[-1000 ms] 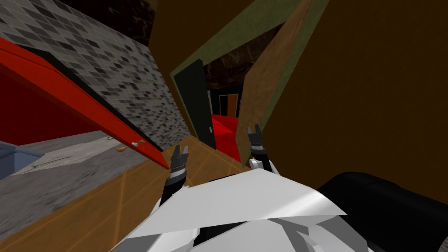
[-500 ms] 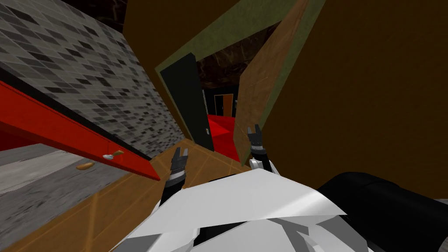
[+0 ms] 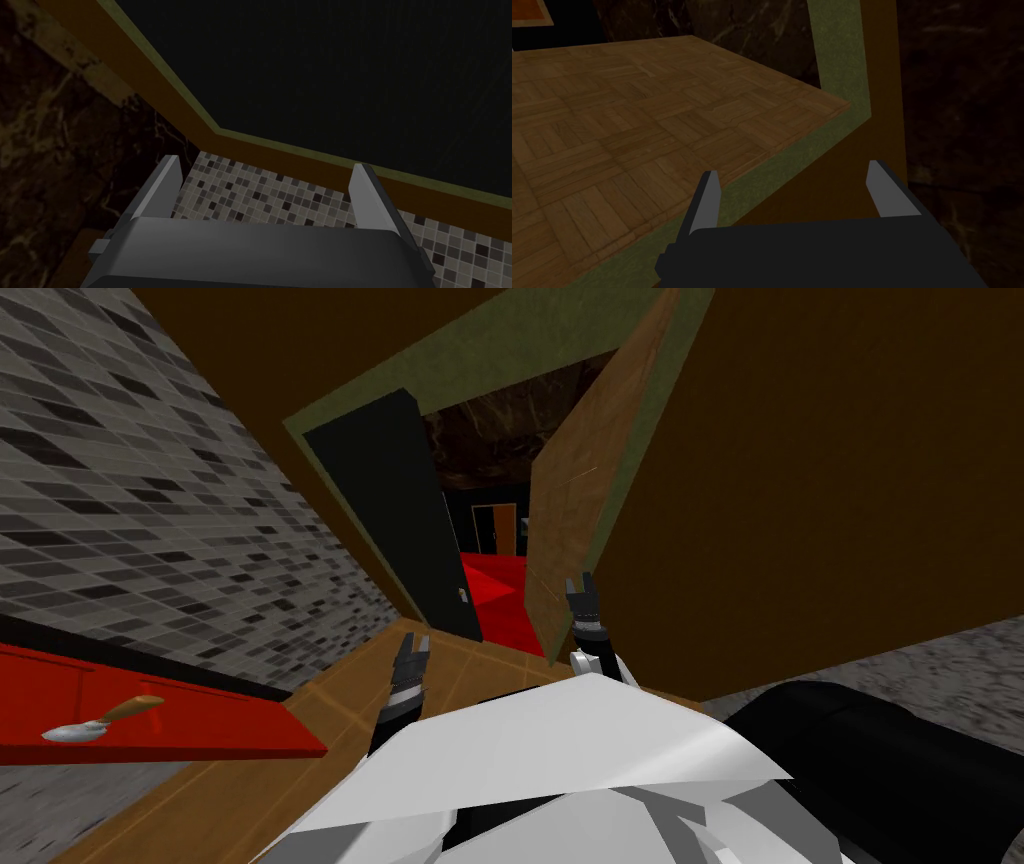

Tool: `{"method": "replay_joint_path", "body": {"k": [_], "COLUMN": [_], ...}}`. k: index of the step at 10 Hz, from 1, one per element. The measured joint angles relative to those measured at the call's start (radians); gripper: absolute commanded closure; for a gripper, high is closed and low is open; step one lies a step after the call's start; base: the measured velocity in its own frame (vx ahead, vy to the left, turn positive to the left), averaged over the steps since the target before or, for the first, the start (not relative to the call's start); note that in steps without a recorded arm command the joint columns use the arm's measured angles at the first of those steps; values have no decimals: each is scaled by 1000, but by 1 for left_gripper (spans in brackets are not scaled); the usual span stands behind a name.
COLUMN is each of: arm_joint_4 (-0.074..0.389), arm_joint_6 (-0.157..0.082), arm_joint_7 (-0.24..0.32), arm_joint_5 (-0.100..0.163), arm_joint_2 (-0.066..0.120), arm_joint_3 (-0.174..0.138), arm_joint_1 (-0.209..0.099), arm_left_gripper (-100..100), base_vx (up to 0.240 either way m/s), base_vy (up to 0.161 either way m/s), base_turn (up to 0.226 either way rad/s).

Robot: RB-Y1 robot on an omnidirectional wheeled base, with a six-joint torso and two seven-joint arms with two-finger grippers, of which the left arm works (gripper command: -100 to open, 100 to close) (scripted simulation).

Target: Push the door open

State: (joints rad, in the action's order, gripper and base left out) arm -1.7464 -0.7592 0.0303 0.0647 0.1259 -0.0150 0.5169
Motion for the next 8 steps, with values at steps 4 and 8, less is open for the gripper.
{"method": "replay_joint_path", "body": {"k": [4, 8], "arm_joint_4": [93, 178], "arm_joint_6": [-17, -37], "arm_joint_7": [5, 16], "arm_joint_5": [21, 45], "arm_joint_2": [8, 20], "arm_joint_3": [-7, -16], "arm_joint_1": [-11, -7], "arm_left_gripper": [-100, -100], "base_vx": [87, 65], "base_vy": [98, 119], "base_turn": [-284, -258]}}
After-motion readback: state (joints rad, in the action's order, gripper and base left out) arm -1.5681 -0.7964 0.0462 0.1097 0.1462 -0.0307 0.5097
